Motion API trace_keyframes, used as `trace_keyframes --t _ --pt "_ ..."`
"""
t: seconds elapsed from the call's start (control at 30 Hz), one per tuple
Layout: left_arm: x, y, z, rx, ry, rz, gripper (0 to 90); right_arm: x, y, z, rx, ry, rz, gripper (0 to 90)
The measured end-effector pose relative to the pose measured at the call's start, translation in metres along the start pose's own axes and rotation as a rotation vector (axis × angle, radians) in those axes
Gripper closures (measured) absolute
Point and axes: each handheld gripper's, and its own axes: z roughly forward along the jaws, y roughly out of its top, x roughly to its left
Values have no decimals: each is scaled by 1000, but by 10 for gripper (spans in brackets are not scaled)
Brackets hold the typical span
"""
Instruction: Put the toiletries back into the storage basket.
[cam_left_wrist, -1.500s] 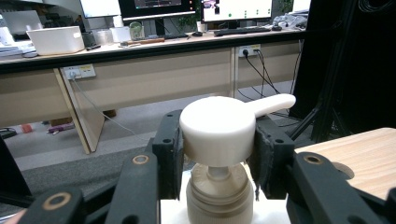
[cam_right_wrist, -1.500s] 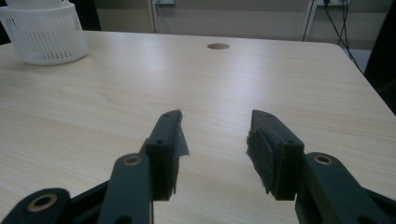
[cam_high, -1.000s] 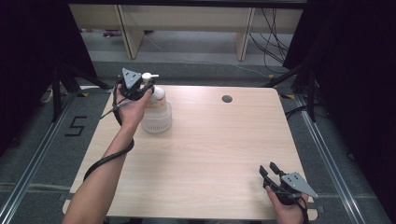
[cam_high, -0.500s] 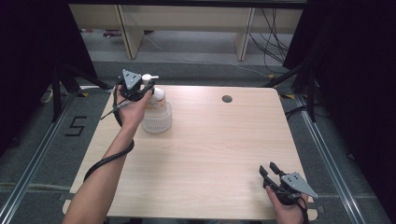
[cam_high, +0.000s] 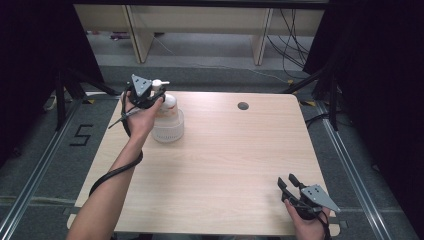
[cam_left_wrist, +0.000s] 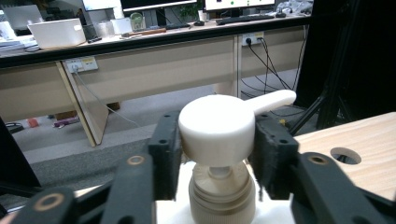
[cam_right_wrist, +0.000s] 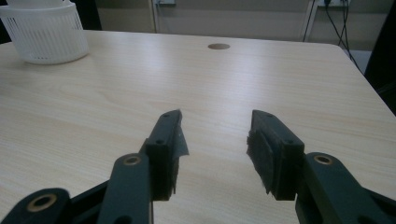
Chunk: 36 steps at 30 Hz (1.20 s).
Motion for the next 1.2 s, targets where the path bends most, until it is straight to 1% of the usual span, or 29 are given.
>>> trace_keyframes --t 0.1,0.13,0.17,0.2,0.23,0.3,0.33,0.4,0.43,0.53,0.57,0.63,0.67,0.7,0.73,0.77,0.83,0.87,0.9,0.93,0.97,1.0,1.03,1.07,1.2 --pt "-1 -3 1 4 3 1 500 0 0 0 2 -4 -4 543" --pt "0 -4 1 5 3 -1 490 -1 0 0 1 -8 -19 542" --pt "0 -4 1 5 3 -1 476 -1 0 0 1 -7 -19 542" --pt "0 -4 1 4 3 -1 461 0 0 0 4 -4 -3 542" --pt "0 -4 1 4 3 -1 449 0 0 0 2 9 4 541" --pt "0 -5 0 3 2 0 422 0 0 0 3 8 4 541" --pt "1 -5 -1 1 -5 -6 410 0 0 -2 17 -11 -2 540" --pt "1 -5 -1 -2 -8 -11 381 0 1 -1 17 -11 -1 540" --pt "1 -5 -1 -4 -11 -9 381 0 1 -2 16 -16 -15 540" --pt "1 -6 -3 2 -13 -10 339 -2 1 -1 -1 -26 -35 540" --pt "1 -6 -4 0 -15 -12 324 1 1 -2 18 -12 -4 540" --pt "1 -6 -6 4 -17 -11 316 0 0 -1 9 -8 -4 540" --pt "1 -6 -6 6 -18 -14 308 1 1 -2 20 -12 1 539" --pt "1 -5 -7 7 -19 -15 299 -1 1 -2 8 -22 -27 538" --pt "0 -5 -9 10 -22 -16 294 -2 1 -2 -1 -25 -36 538" --pt "0 -6 -10 11 -24 -17 292 0 1 -1 3 -16 -17 538" --pt "1 -5 -12 12 -27 -13 286 0 1 -1 7 -12 -15 538" --pt "0 -5 -15 16 -29 -12 283 0 1 -1 7 5 1 537" --pt "0 -5 -15 16 -29 -12 280 0 1 -1 7 5 1 537" --pt "-1 -6 -17 16 -28 -10 279 1 1 -2 18 -11 -1 537" --pt "-1 -6 -19 14 -29 -8 279 1 1 -2 18 -11 -1 537" --pt "-1 -6 -23 11 -30 -6 273 0 1 -1 6 -19 -18 537" --pt "-1 -6 -23 11 -30 -6 269 0 1 -1 6 -19 -18 537" --pt "-1 -7 -27 15 -27 -9 267 0 0 -1 8 3 -2 537" --pt "-1 -9 -33 26 -34 -13 263 0 1 -2 17 -16 -8 537"
